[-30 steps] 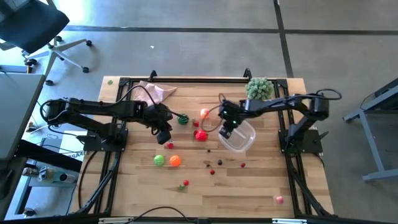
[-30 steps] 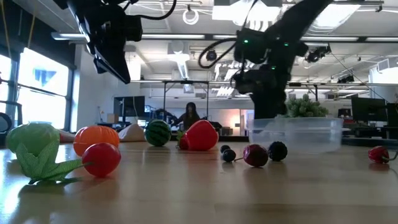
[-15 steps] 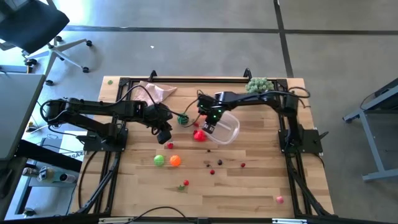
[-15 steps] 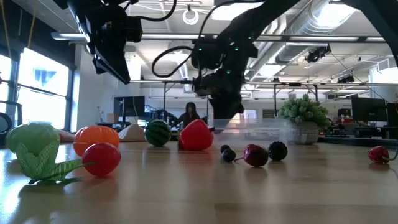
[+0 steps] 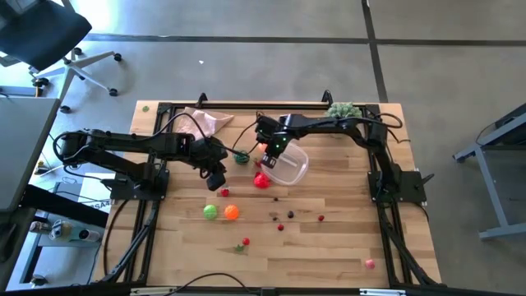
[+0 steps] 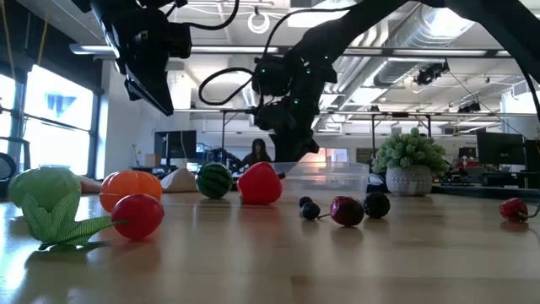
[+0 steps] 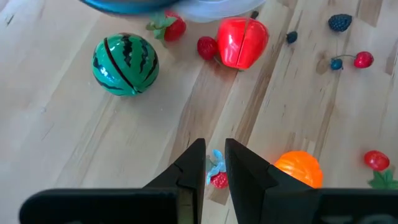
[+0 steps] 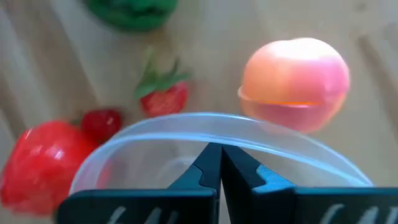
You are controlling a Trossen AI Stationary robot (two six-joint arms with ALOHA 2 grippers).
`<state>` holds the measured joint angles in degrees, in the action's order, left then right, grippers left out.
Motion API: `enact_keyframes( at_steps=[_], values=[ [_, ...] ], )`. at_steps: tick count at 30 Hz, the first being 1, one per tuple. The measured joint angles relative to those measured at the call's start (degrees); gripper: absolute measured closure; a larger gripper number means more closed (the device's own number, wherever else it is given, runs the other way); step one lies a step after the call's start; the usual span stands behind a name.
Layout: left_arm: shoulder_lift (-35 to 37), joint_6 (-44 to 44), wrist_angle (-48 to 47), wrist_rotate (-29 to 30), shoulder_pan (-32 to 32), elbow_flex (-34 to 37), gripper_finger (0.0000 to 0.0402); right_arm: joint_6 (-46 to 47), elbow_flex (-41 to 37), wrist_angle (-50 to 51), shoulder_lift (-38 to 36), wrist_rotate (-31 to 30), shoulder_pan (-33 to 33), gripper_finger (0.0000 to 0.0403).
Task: Pick and placing Produce into tupperware
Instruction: Move the transparent bin to the center of the table, then put the peach into the transparent bin
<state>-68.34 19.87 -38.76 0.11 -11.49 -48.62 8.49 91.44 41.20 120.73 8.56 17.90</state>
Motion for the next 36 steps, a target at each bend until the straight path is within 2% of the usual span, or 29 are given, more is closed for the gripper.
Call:
enact_keyframes(
  at_steps=[7, 14, 17, 21, 24, 27, 31, 36],
  values=[
    [-0.02, -0.10, 0.02, 0.36, 0.00, 0.00, 0.0351, 0.12, 0.08, 3.80, 0.00, 0.00, 1.83, 0.0402],
    [-0.02, -0.05, 0.94, 0.57, 0.00, 0.00, 0.0351, -0.86, -0.37, 9.07, 0.00, -0.62, 0.07, 0.0402],
    [-0.21, -0.51, 4.46, 0.21, 0.00, -0.02, 0.0351, -0.81, -0.37, 12.12, 0.00, 0.26, -1.41, 0.0402],
    [-2.43, -6.01, 12.68, -0.40, -0.13, -0.02, 0.0351, -1.48, -0.37, 11.96, 0.00, -1.61, -3.29, 0.0402],
    [-4.34, -9.81, 15.19, 0.76, -0.17, -0.09, 0.0350, -0.96, -0.39, 11.73, -0.60, -2.77, -3.40, 0.0402],
    [-5.51, -12.96, 15.13, 2.04, -0.98, -0.09, 0.0350, -0.70, -0.44, 11.93, -2.54, -4.04, -3.18, 0.0402],
    [-5.88, -12.52, 15.22, 2.35, -3.65, -0.05, 0.0350, -0.62, -0.44, 12.88, -6.10, -5.08, -3.18, 0.0402],
    [-4.95, -12.78, 15.00, -0.08, -6.62, -0.07, 0.0350, -0.56, -0.44, 15.60, -11.11, -5.60, -3.18, 0.0402]
  ],
)
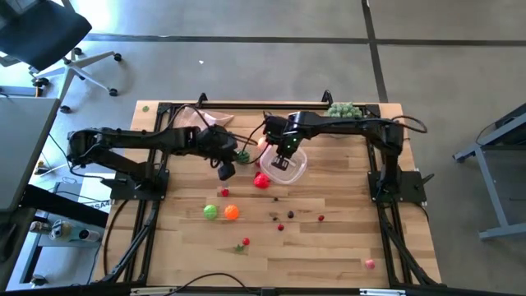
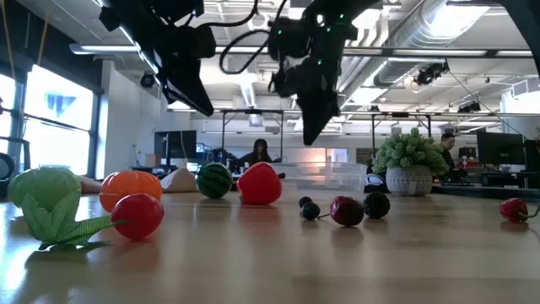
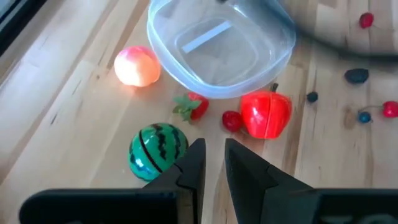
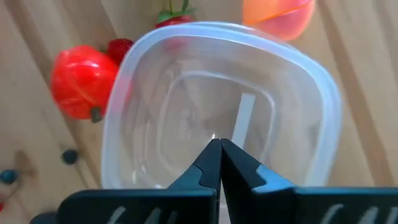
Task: Pick and placing Produce into tupperware
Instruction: Put the peach into the transparent bin
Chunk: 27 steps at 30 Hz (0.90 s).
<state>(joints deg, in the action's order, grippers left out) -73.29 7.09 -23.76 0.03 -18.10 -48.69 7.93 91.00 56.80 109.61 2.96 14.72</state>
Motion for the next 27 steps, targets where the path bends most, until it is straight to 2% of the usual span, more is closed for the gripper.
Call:
enact_keyframes(
  at_steps=[9, 16, 20, 27],
  values=[
    [0.08, -0.34, 0.59, -4.62, -0.71, 0.00, 0.0350, 0.63, 0.00, 4.59, -11.16, -2.90, -0.50, 0.0402],
    [0.10, 1.22, 1.58, -7.94, 0.20, 0.00, 0.0350, 1.19, -1.11, 6.82, -18.88, -4.11, -3.97, 0.0402],
    [0.10, 0.82, 1.83, -8.48, 0.29, 0.00, 0.0350, 5.26, -10.28, 1.18, -25.94, -3.70, -6.19, 0.0402],
    [1.36, 0.76, 1.66, -8.53, 0.10, -0.01, 0.0350, 18.85, -28.86, -9.77, -42.36, -2.88, -9.72, 0.0402]
  ],
)
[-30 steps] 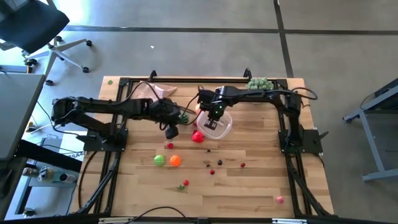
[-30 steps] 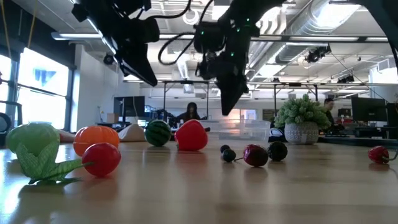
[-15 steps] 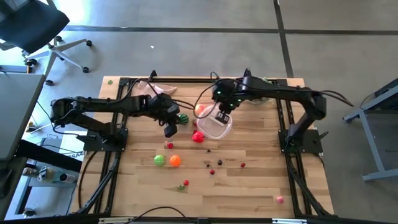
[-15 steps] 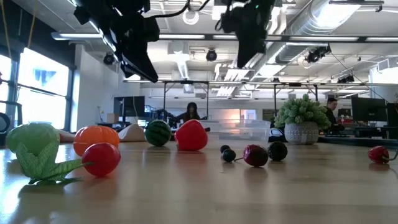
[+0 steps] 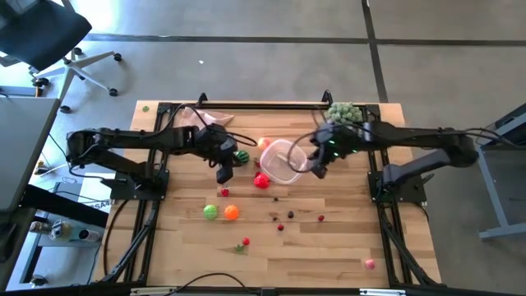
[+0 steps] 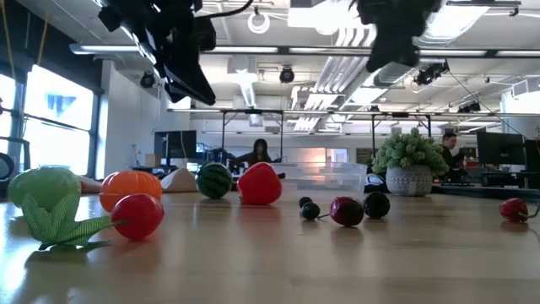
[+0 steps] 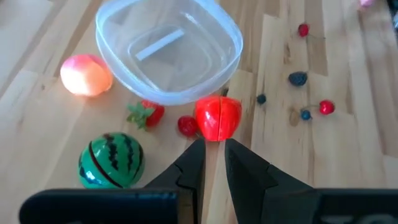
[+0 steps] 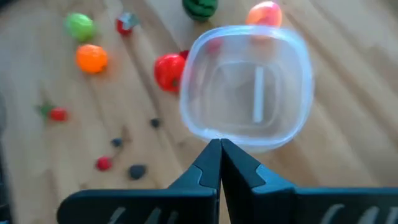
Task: Pick and placing Produce into tupperware
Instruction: Put the peach into the transparent bin
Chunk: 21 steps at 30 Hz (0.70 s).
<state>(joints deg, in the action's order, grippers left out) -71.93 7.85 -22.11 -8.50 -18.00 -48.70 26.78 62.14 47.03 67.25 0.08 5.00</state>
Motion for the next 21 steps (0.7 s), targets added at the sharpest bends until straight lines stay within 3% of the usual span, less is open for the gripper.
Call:
enact_keyframes(
  at_steps=[10, 17, 21],
  values=[
    [11.41, 0.06, -7.97, 0.92, 0.02, -0.03, 0.0351, 8.92, -10.17, -1.80, -12.81, -1.20, -6.90, 0.0402],
    [15.69, 3.00, -15.08, 1.32, 3.26, -0.05, 0.0351, 13.05, -11.55, -1.77, -14.13, 0.98, -10.44, 0.0402],
    [15.60, 4.26, -17.25, 3.74, 6.12, -0.05, 0.0351, 20.69, -11.55, -1.28, -14.12, 1.96, -11.27, 0.0402]
  ],
)
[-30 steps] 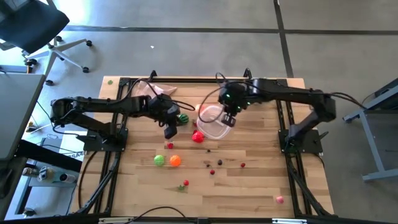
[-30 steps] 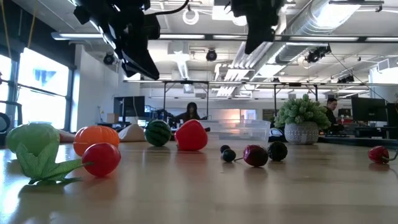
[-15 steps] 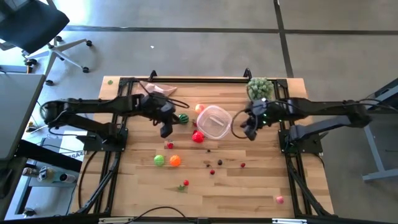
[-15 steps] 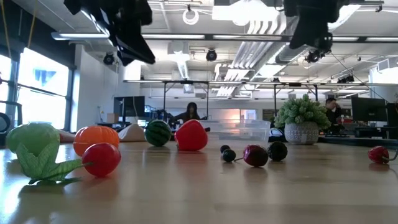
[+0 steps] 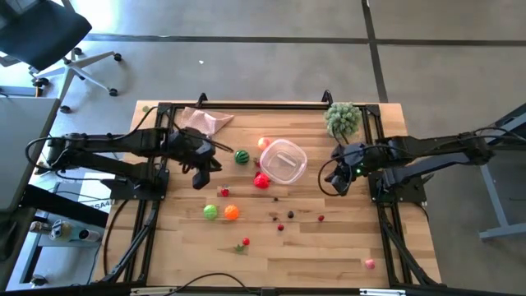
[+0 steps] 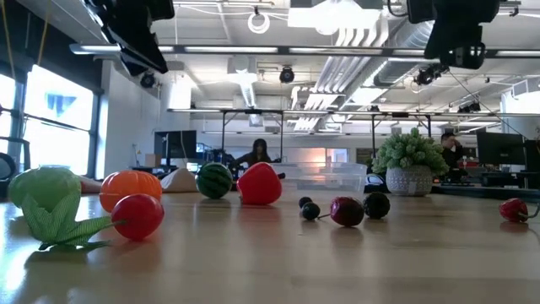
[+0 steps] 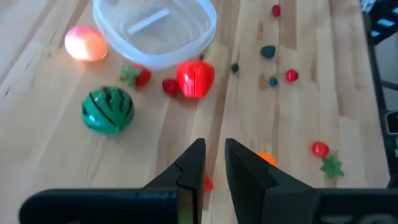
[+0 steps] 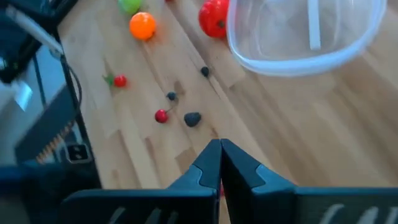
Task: Pick and placing Produce into tupperware
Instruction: Put the peach into the transparent bin
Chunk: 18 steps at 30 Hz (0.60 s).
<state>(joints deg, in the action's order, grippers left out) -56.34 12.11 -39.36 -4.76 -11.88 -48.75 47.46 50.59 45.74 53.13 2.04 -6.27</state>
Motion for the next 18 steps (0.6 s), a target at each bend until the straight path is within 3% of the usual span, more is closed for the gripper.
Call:
enact_keyframes(
  at_steps=[8, 14, 18],
  values=[
    [-0.02, 0.35, 0.16, 3.04, 2.20, 0.00, 0.0351, 16.18, 0.00, 4.51, 0.01, 4.67, -5.74, 0.0402],
    [-0.02, 0.36, 0.20, 2.83, 2.19, 0.00, 0.0351, 29.77, 0.00, 10.03, 0.01, 12.32, -15.26, 0.0402],
    [-0.02, 0.36, 0.24, 2.80, 2.19, 0.00, 0.0351, 37.80, 0.00, 10.32, 0.01, 13.82, -22.90, 0.0402]
  ],
)
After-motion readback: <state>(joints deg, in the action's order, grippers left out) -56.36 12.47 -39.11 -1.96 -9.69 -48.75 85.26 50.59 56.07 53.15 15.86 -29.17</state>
